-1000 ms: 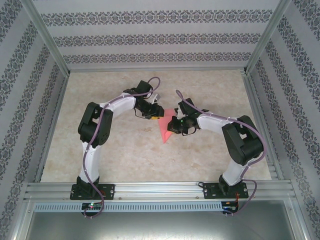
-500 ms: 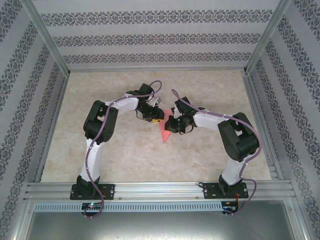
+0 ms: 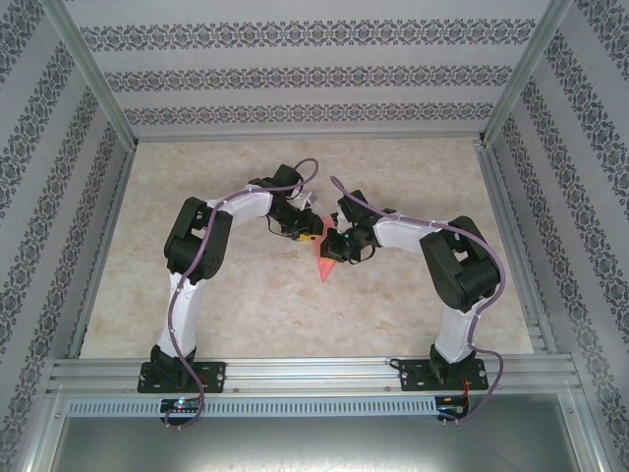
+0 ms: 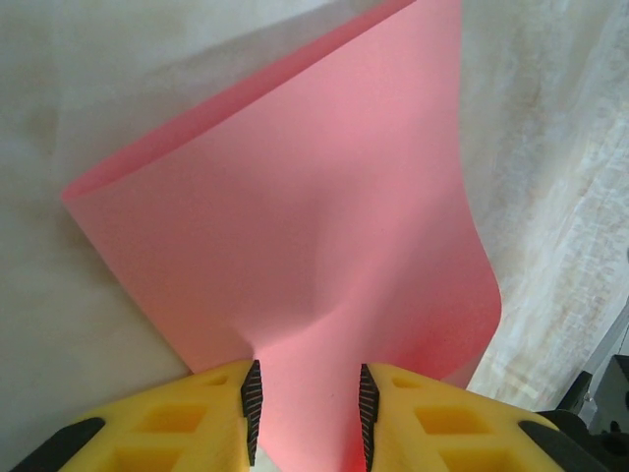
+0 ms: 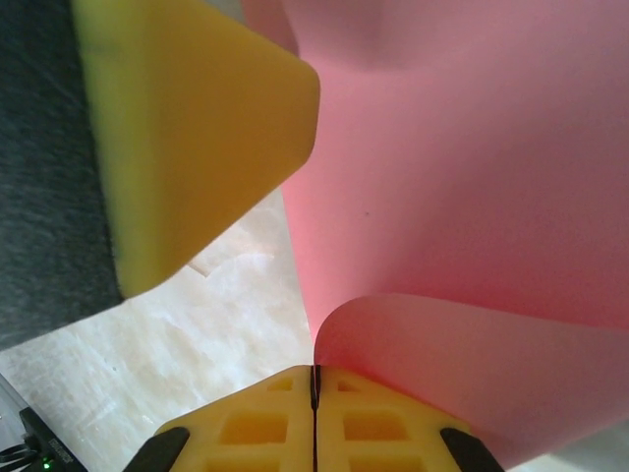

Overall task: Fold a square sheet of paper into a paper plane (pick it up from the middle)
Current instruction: Third fold the triangle at the center of the table.

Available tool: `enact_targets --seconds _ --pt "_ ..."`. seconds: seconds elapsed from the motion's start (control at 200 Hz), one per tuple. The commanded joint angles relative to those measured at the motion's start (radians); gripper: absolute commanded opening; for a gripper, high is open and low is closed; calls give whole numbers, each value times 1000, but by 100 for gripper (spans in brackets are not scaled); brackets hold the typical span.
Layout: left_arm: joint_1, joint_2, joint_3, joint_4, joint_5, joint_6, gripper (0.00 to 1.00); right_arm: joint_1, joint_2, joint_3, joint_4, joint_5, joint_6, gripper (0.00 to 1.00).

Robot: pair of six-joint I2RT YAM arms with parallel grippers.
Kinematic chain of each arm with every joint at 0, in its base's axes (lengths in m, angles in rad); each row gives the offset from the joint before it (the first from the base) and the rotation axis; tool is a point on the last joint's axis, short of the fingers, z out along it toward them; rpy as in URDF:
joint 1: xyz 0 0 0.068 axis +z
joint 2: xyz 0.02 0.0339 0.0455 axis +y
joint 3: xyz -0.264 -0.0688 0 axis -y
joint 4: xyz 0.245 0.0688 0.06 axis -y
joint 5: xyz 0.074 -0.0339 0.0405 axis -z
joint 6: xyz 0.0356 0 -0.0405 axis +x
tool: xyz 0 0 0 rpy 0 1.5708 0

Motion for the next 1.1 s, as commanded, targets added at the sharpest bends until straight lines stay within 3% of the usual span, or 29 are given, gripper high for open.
enact_targets --seconds 0.0,1.094 --pt "6 24 0 -5 18 17 35 11 19 30 -29 13 -24 7" --pt "5 29 -27 11 38 13 36 2 42 19 8 42 8 8"
